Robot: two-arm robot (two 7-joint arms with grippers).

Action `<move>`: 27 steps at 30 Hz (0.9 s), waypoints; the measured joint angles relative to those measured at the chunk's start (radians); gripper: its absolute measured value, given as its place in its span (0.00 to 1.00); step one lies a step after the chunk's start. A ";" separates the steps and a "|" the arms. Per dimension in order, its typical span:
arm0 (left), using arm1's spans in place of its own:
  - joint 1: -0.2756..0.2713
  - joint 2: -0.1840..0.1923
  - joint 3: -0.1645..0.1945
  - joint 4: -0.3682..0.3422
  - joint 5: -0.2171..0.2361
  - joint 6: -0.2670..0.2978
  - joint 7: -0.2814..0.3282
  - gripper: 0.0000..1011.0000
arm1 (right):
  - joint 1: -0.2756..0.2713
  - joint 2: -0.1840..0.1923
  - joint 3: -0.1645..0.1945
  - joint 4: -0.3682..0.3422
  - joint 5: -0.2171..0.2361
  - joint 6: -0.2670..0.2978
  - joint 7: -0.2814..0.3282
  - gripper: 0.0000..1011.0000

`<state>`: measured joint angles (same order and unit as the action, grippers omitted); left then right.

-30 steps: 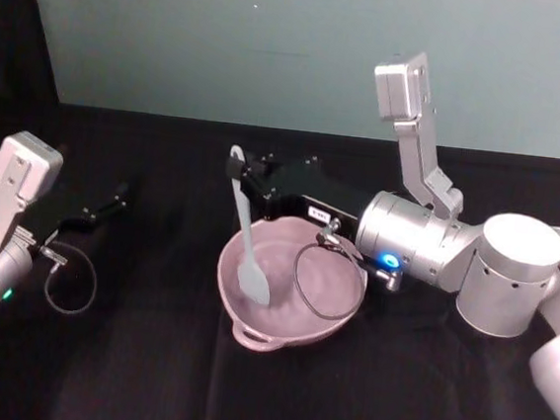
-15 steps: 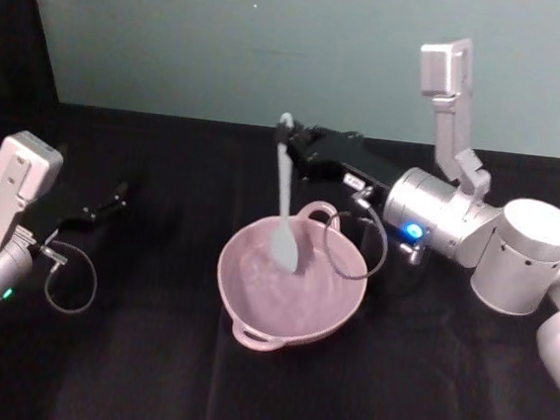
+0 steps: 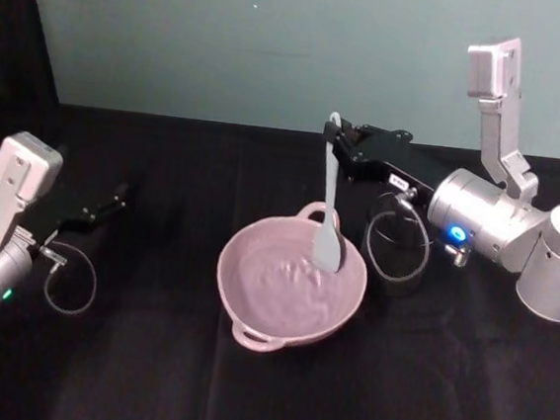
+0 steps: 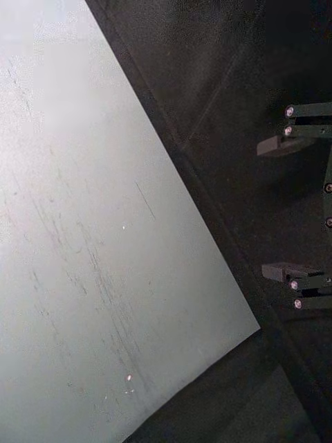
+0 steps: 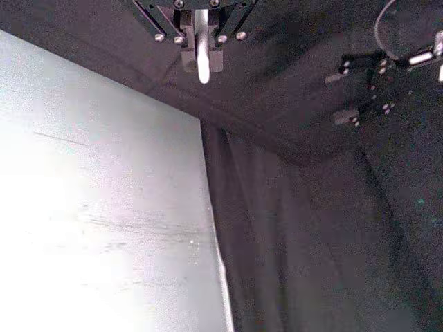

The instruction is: Use the one hand to pick up the spoon and stir the clear water in the bowl.

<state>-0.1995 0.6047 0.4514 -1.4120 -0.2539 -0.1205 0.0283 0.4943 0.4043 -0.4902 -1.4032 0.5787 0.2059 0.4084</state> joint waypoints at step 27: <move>0.000 0.000 0.000 0.000 0.000 0.000 0.000 1.00 | 0.003 -0.067 -0.118 -0.076 -0.034 0.027 0.072 0.11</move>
<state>-0.1996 0.6047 0.4514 -1.4120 -0.2539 -0.1206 0.0283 0.4971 0.3368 -0.6085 -1.4791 0.5448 0.2332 0.4804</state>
